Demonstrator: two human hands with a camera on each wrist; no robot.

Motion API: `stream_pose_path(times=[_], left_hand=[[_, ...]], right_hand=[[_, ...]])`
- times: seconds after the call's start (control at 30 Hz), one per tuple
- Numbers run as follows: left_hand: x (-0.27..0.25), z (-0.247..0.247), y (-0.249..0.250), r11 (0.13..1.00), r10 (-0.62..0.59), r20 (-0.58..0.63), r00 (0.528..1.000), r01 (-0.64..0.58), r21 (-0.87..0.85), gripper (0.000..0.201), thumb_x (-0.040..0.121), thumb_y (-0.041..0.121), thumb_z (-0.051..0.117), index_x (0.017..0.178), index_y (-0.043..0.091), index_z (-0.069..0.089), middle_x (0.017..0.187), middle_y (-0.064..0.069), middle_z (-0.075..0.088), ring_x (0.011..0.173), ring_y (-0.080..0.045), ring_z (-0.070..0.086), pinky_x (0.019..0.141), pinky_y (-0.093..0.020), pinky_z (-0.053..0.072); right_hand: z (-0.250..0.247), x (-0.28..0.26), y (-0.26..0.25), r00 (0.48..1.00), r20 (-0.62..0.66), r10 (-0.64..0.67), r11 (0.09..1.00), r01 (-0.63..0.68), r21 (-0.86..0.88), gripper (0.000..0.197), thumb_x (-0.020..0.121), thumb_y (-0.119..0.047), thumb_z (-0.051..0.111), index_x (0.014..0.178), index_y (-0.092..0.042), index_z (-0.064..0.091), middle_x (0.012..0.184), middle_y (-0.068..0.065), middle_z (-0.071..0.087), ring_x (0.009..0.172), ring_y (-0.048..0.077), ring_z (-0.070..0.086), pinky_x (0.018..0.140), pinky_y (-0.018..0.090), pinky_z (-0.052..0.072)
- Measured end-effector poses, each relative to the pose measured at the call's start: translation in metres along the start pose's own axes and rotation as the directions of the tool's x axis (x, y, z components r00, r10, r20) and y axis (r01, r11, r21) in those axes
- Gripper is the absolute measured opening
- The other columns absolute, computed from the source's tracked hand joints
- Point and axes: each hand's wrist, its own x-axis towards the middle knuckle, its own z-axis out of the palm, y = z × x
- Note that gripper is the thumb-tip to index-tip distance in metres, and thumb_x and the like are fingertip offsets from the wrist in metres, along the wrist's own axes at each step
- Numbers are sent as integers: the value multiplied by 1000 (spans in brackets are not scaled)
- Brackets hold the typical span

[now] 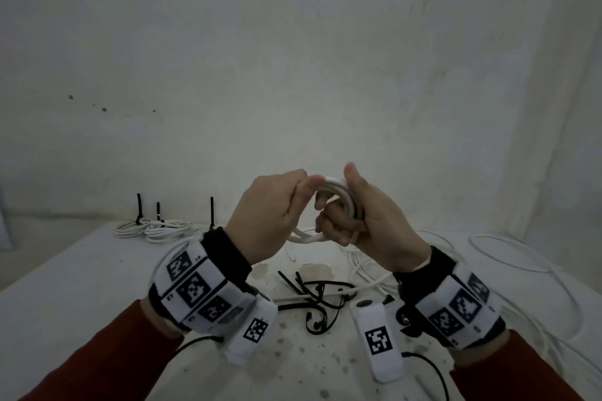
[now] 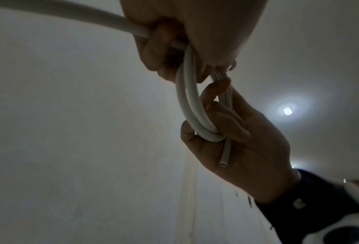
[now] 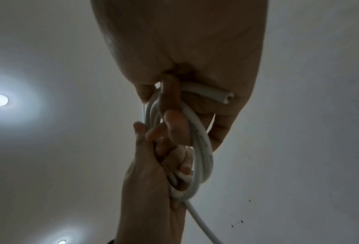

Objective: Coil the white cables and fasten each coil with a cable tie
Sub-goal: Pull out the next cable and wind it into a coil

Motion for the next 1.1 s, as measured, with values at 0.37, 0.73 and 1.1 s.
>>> stream_pose_path(times=[0.37,0.73,1.1], left_hand=[[6,-16,-11,842,-94,429,898,302,-447,36,97,41,31,74,17,45,66,7,48,63,-14,43,60,-19,36],[6,-11,-9,982,177,154,972,-163,-98,37,95,50,34,92,20,54,74,9,52,67,-5,50,62,-14,38],[-3,-2,-64,983,1,26,1000,-5,186,38,94,53,27,91,26,54,69,9,56,55,-12,49,51,-34,42]], right_hand=[[-5,-3,1,991,129,18,943,-59,326,50,99,-35,29,83,-5,64,43,-10,27,38,7,23,52,23,40],[-21,-4,-12,974,220,43,878,-142,456,42,96,-36,36,60,-17,49,42,-7,14,38,14,13,48,25,25],[-69,-34,-60,913,-236,-333,575,394,717,30,103,-21,24,104,-4,48,66,2,38,61,16,33,72,29,31]])
